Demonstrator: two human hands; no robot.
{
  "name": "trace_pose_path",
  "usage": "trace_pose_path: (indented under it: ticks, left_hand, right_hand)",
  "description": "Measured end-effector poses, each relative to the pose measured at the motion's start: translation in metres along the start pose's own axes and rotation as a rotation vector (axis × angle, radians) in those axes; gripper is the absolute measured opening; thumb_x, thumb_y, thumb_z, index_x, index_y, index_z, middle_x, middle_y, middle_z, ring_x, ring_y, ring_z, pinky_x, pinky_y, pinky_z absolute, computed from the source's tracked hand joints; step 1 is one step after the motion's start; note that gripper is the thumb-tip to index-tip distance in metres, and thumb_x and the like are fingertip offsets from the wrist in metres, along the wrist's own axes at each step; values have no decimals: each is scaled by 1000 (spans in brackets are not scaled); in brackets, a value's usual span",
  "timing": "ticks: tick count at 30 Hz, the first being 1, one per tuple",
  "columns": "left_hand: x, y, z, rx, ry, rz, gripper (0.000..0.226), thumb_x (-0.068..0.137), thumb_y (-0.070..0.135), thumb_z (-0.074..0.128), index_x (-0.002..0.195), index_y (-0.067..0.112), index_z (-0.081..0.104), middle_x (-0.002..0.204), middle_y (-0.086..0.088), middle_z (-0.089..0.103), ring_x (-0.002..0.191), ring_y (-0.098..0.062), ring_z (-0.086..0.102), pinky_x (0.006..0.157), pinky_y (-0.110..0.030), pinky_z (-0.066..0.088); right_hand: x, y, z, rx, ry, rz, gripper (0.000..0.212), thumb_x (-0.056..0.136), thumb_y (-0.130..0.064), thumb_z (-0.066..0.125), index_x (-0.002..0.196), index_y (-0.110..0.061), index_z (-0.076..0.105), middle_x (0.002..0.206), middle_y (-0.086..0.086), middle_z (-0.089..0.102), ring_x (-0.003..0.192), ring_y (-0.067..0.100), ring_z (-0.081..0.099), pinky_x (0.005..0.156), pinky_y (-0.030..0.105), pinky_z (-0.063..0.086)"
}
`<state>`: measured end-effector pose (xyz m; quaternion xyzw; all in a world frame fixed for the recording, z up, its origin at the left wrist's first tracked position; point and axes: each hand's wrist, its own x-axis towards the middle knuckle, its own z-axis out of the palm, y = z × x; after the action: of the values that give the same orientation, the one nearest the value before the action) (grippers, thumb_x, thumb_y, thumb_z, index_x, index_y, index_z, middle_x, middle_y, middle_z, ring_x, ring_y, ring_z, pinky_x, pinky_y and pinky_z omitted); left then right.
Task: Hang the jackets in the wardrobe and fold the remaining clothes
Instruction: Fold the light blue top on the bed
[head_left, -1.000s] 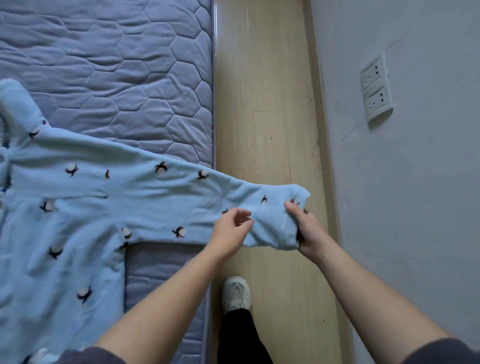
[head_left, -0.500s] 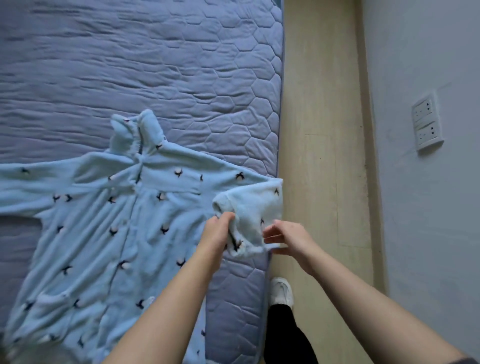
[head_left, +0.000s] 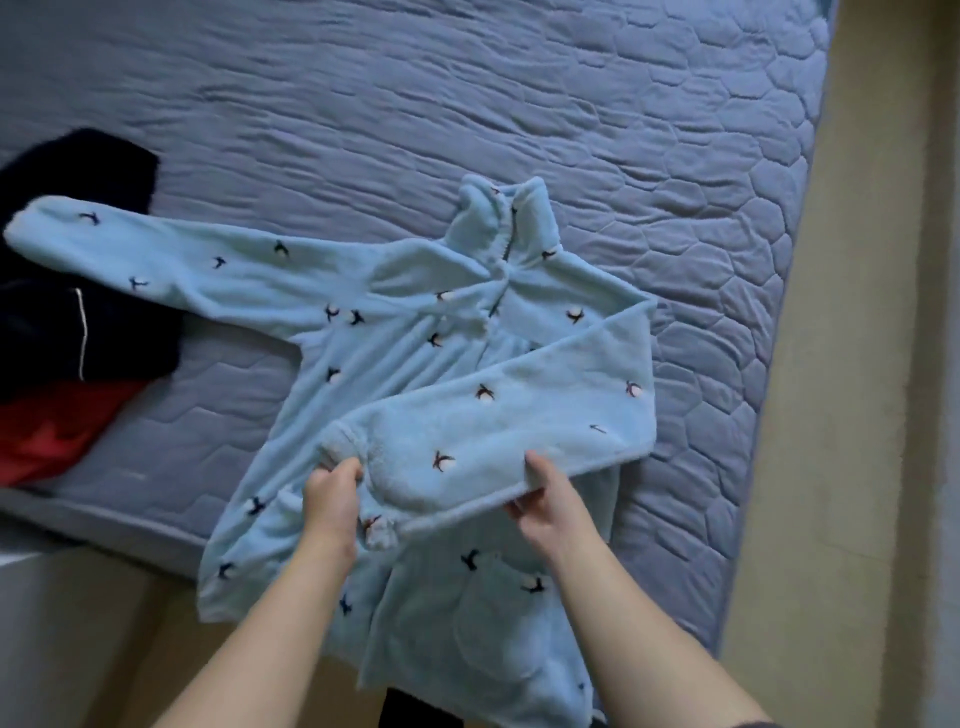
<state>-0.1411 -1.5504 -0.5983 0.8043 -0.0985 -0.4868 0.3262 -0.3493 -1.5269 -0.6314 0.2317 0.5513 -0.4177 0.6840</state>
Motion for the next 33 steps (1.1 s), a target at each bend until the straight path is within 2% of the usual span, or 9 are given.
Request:
trace_pose_path:
  ticks: [2, 5, 10, 14, 18, 22, 26, 29, 33]
  left_hand:
    - [36, -12, -30, 180, 68, -29, 15, 89, 15, 48, 100, 7, 56, 91, -13, 59, 79, -27, 58, 71, -40, 53]
    - [62, -29, -52, 502, 189, -52, 43, 87, 18, 56, 127, 9, 45, 125, -17, 55, 106, -35, 55, 87, -42, 47]
    - [52, -39, -14, 878, 89, 395, 55, 82, 17, 60, 134, 11, 42, 141, -13, 40, 128, -32, 38, 102, -45, 34]
    - [53, -29, 51, 1137, -76, 660, 64, 84, 22, 58, 143, 16, 34, 150, -6, 32, 140, -24, 26, 113, -45, 22]
    - [80, -17, 85, 1453, -68, 582, 62, 89, 25, 49, 146, 19, 26, 146, -6, 37, 136, -23, 32, 115, -54, 9]
    - [98, -4, 71, 1498, 94, 634, 19, 88, 19, 47, 103, 11, 54, 104, -10, 63, 97, -29, 57, 101, -47, 27]
    - [106, -6, 56, 1398, 276, 711, 22, 88, 8, 54, 107, 0, 58, 106, -23, 59, 101, -38, 53, 99, -58, 28]
    - [95, -18, 65, 1322, 251, 724, 51, 91, 21, 51, 139, 5, 42, 146, -22, 37, 137, -36, 29, 111, -62, 5]
    - [80, -63, 66, 1353, 44, 854, 69, 90, 47, 27, 151, 17, 15, 160, -9, 6, 148, -25, 5, 114, -57, -3]
  right_hand:
    - [13, 37, 6, -184, -6, 111, 27, 91, -14, 60, 116, -10, 55, 92, 13, 61, 73, 24, 58, 55, 30, 48]
    - [33, 57, -1, -541, 158, 119, 25, 92, -19, 59, 114, -11, 49, 101, 11, 57, 82, 21, 59, 67, 34, 51]
    - [43, -8, -21, -963, 564, -401, 23, 86, -18, 59, 105, -10, 47, 106, 8, 57, 87, 23, 53, 77, 35, 46]
    - [50, -95, -33, -975, 741, -613, 49, 85, -18, 60, 128, -6, 42, 137, 17, 40, 118, 35, 47, 95, 42, 39]
    - [73, -146, -48, -979, 513, -440, 40, 90, -19, 57, 127, -8, 50, 128, 15, 53, 109, 32, 56, 87, 42, 50]
    - [77, -148, -52, -1116, 303, -382, 10, 89, -21, 64, 86, -11, 61, 91, 12, 63, 69, 18, 57, 60, 32, 48]
    - [76, -145, -52, -1276, 485, -461, 39, 85, -25, 67, 117, -8, 52, 117, 13, 60, 102, 28, 59, 90, 44, 49]
    - [70, -140, -45, -1746, 623, -787, 64, 86, -26, 60, 142, -14, 33, 147, 12, 36, 135, 30, 34, 108, 47, 29]
    - [79, -108, -28, -2229, 233, -1177, 72, 91, -39, 51, 153, -28, 16, 162, 4, 4, 149, 27, 0, 116, 53, 4]
